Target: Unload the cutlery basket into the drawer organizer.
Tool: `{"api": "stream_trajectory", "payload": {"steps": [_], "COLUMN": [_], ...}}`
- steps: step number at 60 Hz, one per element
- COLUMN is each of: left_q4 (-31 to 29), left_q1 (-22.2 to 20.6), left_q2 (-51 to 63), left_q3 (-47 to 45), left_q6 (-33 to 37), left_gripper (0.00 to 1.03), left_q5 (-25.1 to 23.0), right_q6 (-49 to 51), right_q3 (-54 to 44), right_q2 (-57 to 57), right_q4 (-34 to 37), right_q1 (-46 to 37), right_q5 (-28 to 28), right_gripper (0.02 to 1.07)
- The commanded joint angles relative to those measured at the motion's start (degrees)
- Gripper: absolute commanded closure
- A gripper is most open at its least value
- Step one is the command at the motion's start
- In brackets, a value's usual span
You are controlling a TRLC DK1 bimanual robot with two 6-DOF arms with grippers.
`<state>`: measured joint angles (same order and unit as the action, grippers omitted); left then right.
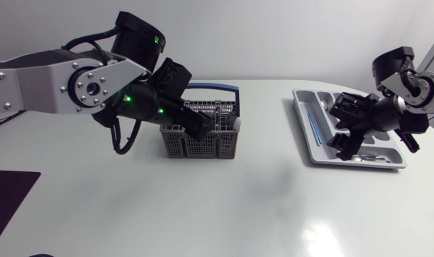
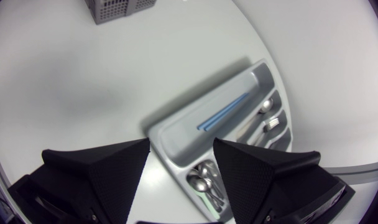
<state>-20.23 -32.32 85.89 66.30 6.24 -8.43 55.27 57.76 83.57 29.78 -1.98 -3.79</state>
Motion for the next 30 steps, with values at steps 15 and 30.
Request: {"api": "stream_trajectory", "payload": {"steps": [15, 30], "left_q4": [3.88, 6.61], "left_q1": [-0.64, -0.20], "left_q2": [-0.90, -1.86], "left_q3": [-4.60, -7.15], "left_q6": [7.21, 12.66], "left_gripper": [0.05, 0.05], "left_q5": [0.52, 0.16], "right_q6": [-25.56, -35.93], "right_q3": [14.14, 21.87], "right_q2": [5.20, 11.44], "right_q4": [12.41, 16.19], "right_q1": [10.94, 15.43], "right_q5": [-8.69, -15.90], "right_gripper": [0.31, 0.32]}}
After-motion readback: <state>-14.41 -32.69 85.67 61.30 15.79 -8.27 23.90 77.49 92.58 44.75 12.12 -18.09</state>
